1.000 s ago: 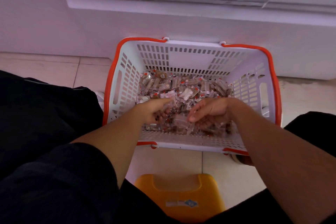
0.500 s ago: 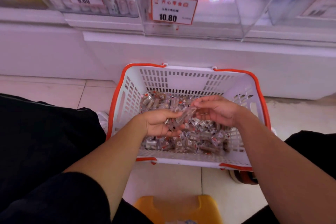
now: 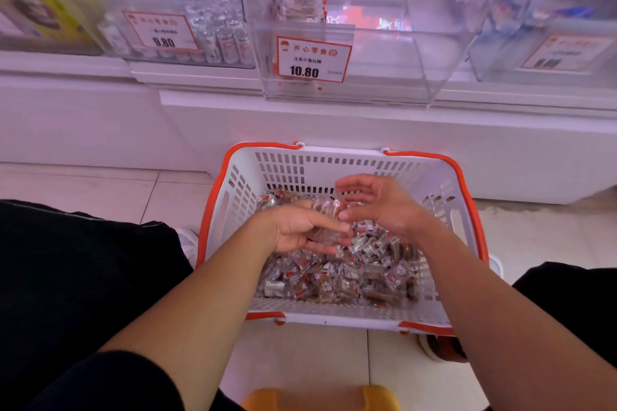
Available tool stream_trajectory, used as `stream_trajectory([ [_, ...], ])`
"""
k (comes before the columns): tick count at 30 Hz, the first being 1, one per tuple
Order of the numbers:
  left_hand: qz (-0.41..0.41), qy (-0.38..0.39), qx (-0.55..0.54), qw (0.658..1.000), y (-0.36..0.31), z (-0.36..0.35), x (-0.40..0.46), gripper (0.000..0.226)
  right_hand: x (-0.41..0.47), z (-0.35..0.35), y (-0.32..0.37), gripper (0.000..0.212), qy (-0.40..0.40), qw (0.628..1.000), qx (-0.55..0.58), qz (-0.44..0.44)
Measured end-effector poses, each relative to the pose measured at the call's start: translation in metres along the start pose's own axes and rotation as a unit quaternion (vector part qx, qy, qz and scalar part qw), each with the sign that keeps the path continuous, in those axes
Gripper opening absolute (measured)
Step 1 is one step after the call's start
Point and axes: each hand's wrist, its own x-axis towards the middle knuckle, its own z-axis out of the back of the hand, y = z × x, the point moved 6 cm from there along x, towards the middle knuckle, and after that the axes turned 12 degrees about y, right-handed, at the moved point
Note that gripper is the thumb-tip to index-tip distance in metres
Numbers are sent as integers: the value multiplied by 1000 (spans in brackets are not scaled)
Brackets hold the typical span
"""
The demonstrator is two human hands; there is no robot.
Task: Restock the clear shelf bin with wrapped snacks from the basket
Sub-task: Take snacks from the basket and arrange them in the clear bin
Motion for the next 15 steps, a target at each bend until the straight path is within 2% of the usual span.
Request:
stream_trajectory([
  [5,18,-38,167,985,-36,-8,-19,52,-6,-5,39,58,51,994,-82,45],
  [9,25,-18,235,972,-79,-29,-48,55,-21,-3,96,52,45,987,-116,100],
  [11,21,10,264,964,-106,-45,-68,50,-30,-2,129,53,35,982,-134,131],
  [15,0,11,367,930,-169,-78,-116,39,-57,-10,210,59,42,946,-249,204],
])
